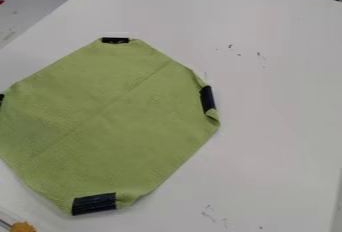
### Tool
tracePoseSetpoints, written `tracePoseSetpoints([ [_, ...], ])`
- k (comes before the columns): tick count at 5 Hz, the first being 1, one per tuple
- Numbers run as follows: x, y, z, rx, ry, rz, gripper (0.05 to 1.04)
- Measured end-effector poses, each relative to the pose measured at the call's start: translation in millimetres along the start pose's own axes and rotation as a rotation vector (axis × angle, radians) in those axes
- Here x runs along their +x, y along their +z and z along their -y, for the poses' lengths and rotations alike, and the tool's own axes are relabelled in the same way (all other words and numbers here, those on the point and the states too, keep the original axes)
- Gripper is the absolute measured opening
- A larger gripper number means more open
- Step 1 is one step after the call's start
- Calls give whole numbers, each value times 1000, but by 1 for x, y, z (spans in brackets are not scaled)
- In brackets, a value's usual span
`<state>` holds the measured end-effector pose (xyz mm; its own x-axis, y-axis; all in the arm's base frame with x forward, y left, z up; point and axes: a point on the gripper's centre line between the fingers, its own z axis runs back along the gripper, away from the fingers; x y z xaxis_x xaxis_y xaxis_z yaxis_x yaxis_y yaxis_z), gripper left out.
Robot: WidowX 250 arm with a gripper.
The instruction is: Fold the cloth from the top left to the bottom right
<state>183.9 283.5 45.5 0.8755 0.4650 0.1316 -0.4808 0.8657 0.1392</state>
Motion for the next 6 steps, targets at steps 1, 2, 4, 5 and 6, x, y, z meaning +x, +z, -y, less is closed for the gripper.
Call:
tracePoseSetpoints([
  [1,-4,-9,4,-14,0,-27,1001],
  [2,4,-9,17,-16,-43,-19,1001],
  [4,36,6,50,-42,-181,45,1001],
  [5,67,19,83,-43,-313,79,1001],
  [6,91,29,112,-42,-392,89,1001],
])
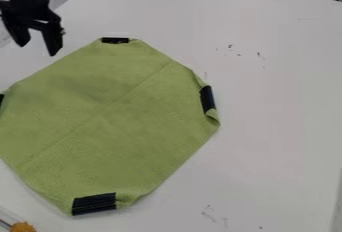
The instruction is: Fold the cloth from the top left to the bottom right
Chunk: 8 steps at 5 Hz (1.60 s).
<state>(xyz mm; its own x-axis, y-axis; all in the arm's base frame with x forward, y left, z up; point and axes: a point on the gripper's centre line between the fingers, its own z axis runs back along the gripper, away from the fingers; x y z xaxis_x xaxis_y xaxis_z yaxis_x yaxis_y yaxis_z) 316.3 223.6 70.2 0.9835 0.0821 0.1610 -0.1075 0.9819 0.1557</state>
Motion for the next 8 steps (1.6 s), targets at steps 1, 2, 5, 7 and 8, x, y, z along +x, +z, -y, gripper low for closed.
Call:
tracePoseSetpoints([
  [1,25,-2,17,-6,-84,-13,1001],
  [2,40,-6,31,-9,-133,-12,1001],
  [5,82,-40,56,-35,-170,-50,1001],
  [7,99,-55,50,-23,-167,-64,1001],
  [8,103,-56,50,-34,-166,-56,1001],
])
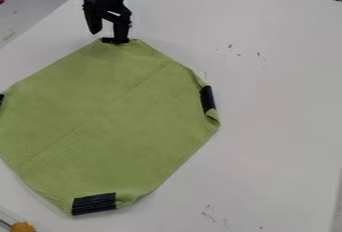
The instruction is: Fold the cloth from the top left to the bottom right
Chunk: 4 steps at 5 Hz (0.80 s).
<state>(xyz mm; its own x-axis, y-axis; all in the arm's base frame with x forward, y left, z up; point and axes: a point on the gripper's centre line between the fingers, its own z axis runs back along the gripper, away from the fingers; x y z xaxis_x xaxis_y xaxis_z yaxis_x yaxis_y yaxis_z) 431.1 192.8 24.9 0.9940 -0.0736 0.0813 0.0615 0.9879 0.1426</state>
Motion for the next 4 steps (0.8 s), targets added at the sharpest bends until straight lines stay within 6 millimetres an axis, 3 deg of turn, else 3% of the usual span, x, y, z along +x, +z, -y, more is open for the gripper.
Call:
tracePoseSetpoints([
  [3,-12,-16,-9,-66,76,54,1001],
  [4,-17,-19,-13,-84,101,92,950],
])
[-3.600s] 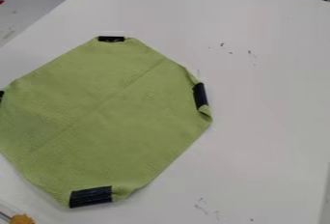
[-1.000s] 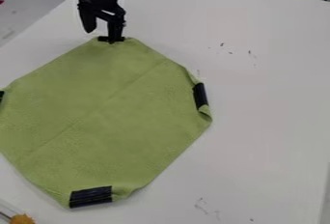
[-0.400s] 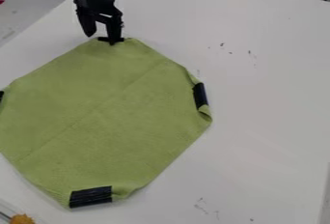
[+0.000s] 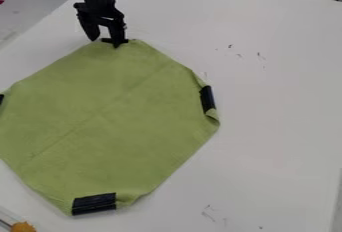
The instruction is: Fold the cloth from the top left to the bottom right
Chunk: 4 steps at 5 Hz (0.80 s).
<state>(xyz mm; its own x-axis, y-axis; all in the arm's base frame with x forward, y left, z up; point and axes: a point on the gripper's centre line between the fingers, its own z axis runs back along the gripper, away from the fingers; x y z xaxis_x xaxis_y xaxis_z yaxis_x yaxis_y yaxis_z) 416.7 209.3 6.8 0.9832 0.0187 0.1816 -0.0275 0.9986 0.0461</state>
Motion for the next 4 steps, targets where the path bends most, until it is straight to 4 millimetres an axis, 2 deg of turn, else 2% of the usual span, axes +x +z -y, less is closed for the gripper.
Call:
tracePoseSetpoints([
  [2,-9,3,0,9,-18,-8,452],
  [3,-15,9,0,24,-43,-16,264],
  [4,-25,22,1,43,-71,-8,116],
])
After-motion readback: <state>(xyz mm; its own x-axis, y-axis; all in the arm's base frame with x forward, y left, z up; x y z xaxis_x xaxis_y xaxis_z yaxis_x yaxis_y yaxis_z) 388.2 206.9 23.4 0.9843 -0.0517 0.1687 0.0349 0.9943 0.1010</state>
